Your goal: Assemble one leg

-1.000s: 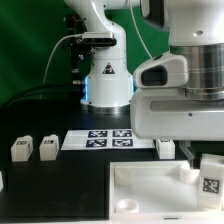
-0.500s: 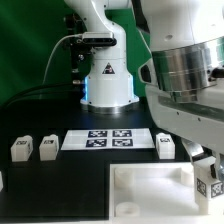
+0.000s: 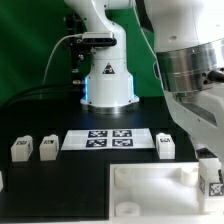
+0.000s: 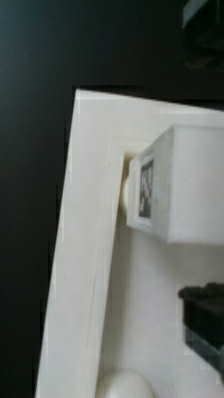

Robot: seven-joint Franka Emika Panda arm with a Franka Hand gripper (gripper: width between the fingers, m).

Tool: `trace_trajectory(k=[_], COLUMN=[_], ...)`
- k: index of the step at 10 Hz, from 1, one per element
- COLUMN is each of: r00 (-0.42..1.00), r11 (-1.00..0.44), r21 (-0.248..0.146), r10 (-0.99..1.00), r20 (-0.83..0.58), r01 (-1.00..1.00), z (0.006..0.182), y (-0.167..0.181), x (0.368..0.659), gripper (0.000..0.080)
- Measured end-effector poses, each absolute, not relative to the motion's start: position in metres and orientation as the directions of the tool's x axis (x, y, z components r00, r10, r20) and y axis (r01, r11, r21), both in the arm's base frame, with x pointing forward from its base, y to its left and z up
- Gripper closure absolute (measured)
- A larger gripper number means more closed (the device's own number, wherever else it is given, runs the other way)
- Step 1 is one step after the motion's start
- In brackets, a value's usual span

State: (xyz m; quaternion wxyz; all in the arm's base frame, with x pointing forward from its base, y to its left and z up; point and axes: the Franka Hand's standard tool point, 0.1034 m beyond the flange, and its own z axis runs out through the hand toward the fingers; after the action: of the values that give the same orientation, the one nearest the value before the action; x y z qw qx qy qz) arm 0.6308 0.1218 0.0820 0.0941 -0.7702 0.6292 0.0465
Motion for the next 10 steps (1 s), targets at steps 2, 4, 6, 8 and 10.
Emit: trace_trajectory(k=[2,4,6,8,10], r00=[0.583,0.784,0.921,0.997,0.998], r11=[-0.571,-0.775,-0.914,-0.995,-0.995], r21=[-0.127,-0.134,-0.128,-0.095,-0.096], r10=[-0.807,-0.619,-0.389,-0.045,-0.007], r20=[-0.092,-0.038,0.005,0.062,0.066], r01=[-0.811,-0.618,-0.385,-0.039,0.000], z=[0.080,0.084,0.083,0.076,0.074], y=[0.127,0.128,0.126,0.116,0.115], x=[0.627,0.628,0.629,0.635,0.637], gripper=[0.0156,0.0151,0.0151,0.0151,0.0151])
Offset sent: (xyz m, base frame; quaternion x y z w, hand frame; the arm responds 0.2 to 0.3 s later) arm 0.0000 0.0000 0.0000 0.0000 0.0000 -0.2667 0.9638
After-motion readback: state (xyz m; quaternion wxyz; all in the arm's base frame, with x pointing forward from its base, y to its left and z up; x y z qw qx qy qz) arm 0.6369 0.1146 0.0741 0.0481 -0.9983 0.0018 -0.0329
